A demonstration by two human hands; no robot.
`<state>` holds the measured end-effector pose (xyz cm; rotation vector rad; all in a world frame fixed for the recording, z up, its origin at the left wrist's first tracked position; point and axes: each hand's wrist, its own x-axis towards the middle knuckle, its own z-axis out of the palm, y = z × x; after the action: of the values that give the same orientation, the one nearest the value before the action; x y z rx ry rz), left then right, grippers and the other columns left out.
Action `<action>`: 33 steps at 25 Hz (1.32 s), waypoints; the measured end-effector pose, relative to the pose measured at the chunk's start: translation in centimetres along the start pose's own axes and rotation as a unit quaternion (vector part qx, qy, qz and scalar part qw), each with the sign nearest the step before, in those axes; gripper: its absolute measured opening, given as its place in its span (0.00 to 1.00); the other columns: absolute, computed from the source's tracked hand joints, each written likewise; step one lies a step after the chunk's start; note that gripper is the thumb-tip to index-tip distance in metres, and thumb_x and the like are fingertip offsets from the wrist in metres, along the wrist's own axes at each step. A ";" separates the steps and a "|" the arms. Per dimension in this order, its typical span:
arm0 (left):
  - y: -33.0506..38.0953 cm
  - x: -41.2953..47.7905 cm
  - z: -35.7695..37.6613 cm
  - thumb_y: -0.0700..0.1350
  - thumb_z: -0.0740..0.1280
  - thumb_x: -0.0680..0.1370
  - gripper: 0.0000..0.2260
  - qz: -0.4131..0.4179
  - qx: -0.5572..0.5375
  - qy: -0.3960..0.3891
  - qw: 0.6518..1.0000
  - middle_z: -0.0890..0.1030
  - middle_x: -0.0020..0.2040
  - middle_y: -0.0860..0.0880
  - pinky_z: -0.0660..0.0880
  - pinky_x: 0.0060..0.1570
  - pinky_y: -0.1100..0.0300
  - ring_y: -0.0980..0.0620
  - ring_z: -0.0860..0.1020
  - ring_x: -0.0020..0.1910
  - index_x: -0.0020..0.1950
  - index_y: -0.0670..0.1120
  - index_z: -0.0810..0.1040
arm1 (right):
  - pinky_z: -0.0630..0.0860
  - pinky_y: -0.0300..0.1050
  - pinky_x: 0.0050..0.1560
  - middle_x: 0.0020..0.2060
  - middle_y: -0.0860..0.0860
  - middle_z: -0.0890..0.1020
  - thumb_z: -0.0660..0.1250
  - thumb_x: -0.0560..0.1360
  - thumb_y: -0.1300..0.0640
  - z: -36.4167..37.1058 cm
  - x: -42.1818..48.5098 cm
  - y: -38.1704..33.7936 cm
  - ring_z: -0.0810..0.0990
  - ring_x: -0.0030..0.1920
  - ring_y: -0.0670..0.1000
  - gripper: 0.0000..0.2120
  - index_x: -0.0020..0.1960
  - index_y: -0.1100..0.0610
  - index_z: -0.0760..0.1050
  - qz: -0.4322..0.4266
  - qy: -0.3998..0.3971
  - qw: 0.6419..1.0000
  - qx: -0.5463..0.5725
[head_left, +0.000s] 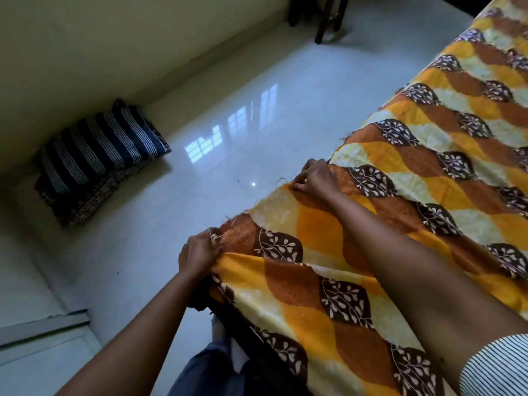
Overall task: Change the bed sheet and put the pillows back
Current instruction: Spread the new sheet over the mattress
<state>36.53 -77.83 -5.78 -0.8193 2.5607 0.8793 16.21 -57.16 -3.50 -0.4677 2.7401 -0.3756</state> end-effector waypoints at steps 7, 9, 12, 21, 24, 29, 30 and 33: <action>-2.1 5.6 -1.8 0.37 0.63 0.76 0.10 0.062 -0.043 0.064 0.995 0.82 0.50 0.40 0.70 0.45 0.55 0.41 0.78 0.52 0.53 0.44 0.80 | 0.80 0.46 0.47 0.40 0.55 0.85 0.66 0.75 0.50 -0.4 3.7 -4.9 0.83 0.37 0.51 0.10 0.44 0.55 0.83 0.111 0.025 0.988 0.102; -3.9 7.2 -2.0 0.38 0.61 0.76 0.10 0.072 -0.040 0.045 0.996 0.80 0.52 0.40 0.69 0.44 0.54 0.40 0.77 0.51 0.55 0.45 0.77 | 0.81 0.46 0.45 0.36 0.55 0.85 0.66 0.76 0.53 0.5 4.9 -6.8 0.81 0.29 0.49 0.10 0.44 0.57 0.83 0.145 0.028 0.974 0.173; -6.8 9.6 -2.5 0.43 0.57 0.79 0.08 0.050 -0.060 0.010 0.997 0.80 0.51 0.43 0.67 0.40 0.56 0.43 0.77 0.47 0.52 0.52 0.74 | 0.78 0.41 0.48 0.39 0.56 0.85 0.66 0.76 0.54 2.5 6.9 -9.5 0.83 0.39 0.52 0.11 0.50 0.59 0.83 0.161 0.053 0.967 0.189; -10.4 15.2 -4.1 0.50 0.62 0.79 0.20 -0.033 -0.049 -0.246 0.967 0.69 0.66 0.38 0.67 0.62 0.53 0.42 0.71 0.64 0.70 0.46 0.68 | 0.77 0.51 0.55 0.56 0.58 0.80 0.67 0.75 0.57 7.6 8.5 -13.3 0.80 0.52 0.55 0.19 0.65 0.58 0.72 0.225 -0.165 0.930 0.239; -9.0 16.5 -6.2 0.49 0.62 0.79 0.17 0.011 -0.065 -0.253 0.965 0.75 0.64 0.42 0.70 0.59 0.56 0.46 0.74 0.62 0.67 0.46 0.72 | 0.76 0.46 0.52 0.52 0.56 0.81 0.64 0.77 0.58 6.3 7.3 -11.8 0.81 0.49 0.52 0.13 0.60 0.58 0.76 0.219 -0.141 0.925 0.277; -2.0 18.7 -7.8 0.48 0.61 0.80 0.14 0.058 -0.108 -0.273 0.954 0.77 0.62 0.46 0.68 0.51 0.63 0.50 0.76 0.58 0.64 0.46 0.74 | 0.75 0.38 0.42 0.50 0.54 0.82 0.63 0.78 0.59 0.8 6.6 -5.2 0.80 0.47 0.49 0.10 0.57 0.55 0.78 0.219 -0.083 0.931 0.281; -0.4 19.2 -7.9 0.47 0.61 0.80 0.13 0.072 -0.109 -0.277 0.952 0.78 0.61 0.46 0.68 0.51 0.64 0.51 0.76 0.57 0.63 0.47 0.75 | 0.74 0.40 0.45 0.51 0.52 0.82 0.63 0.77 0.58 -0.3 7.0 -3.6 0.80 0.48 0.49 0.10 0.57 0.54 0.79 0.214 -0.071 0.943 0.244; 4.9 22.0 -6.7 0.47 0.61 0.80 0.12 0.112 -0.098 -0.293 0.944 0.79 0.59 0.47 0.66 0.49 0.66 0.54 0.76 0.53 0.62 0.47 0.76 | 0.73 0.41 0.50 0.54 0.51 0.82 0.64 0.77 0.59 -3.1 10.0 1.7 0.80 0.50 0.50 0.10 0.55 0.52 0.80 0.193 -0.064 0.970 0.133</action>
<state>15.56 -88.06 -8.40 -0.2464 2.0787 1.2422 5.67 -58.63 -3.96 0.1084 2.5256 -0.5753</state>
